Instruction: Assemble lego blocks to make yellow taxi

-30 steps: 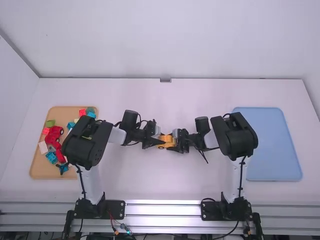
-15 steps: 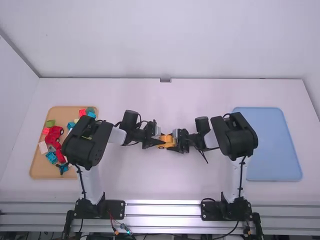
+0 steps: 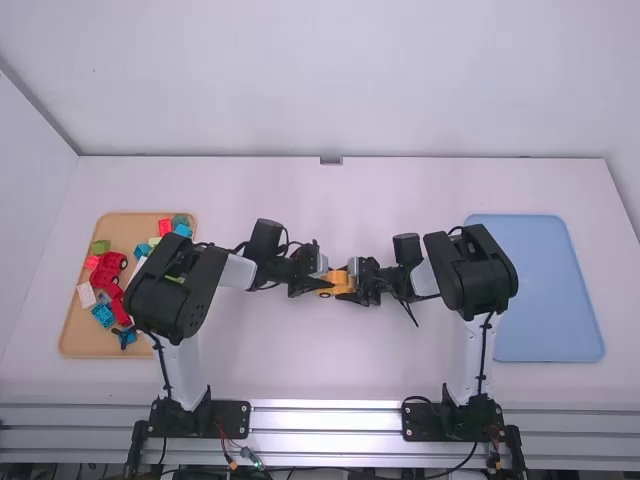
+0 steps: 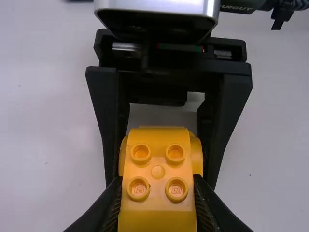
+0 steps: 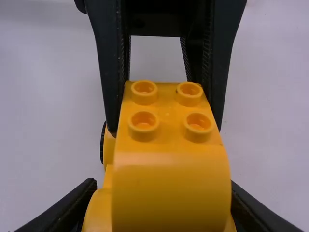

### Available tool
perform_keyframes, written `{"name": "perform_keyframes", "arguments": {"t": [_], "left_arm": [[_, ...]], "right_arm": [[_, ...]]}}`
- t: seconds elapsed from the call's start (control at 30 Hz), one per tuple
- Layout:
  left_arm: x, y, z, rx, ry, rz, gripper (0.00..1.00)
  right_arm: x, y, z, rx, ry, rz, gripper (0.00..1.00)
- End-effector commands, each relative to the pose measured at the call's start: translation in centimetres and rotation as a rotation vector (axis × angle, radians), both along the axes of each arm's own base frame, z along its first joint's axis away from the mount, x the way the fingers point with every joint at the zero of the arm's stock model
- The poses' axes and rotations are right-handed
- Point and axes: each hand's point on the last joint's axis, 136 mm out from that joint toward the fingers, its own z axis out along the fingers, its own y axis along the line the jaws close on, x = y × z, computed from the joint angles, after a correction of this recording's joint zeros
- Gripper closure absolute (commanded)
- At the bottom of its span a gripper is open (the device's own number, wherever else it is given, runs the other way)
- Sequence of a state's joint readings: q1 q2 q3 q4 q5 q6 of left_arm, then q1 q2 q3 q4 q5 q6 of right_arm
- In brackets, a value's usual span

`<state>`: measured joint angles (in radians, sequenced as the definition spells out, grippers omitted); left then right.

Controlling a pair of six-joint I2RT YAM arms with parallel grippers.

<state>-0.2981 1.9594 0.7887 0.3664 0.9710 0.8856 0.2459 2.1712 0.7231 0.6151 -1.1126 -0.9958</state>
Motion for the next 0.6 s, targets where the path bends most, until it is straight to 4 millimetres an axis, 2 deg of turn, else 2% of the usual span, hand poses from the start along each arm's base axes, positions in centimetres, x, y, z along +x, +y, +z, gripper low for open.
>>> {"name": "perform_keyframes", "arguments": {"t": [0.0, 0.57], "left_arm": [[-2.77, 0.44, -4.8, 0.155, 0.066, -0.008, 0.98], [-3.44, 0.47, -5.11, 0.169, 0.065, -0.035, 0.98]], "right_arm": [[-0.12, 0.49, -0.41, -0.009, 0.003, 0.009, 0.47], [-0.09, 0.47, -0.45, -0.011, 0.003, 0.007, 0.48]]}}
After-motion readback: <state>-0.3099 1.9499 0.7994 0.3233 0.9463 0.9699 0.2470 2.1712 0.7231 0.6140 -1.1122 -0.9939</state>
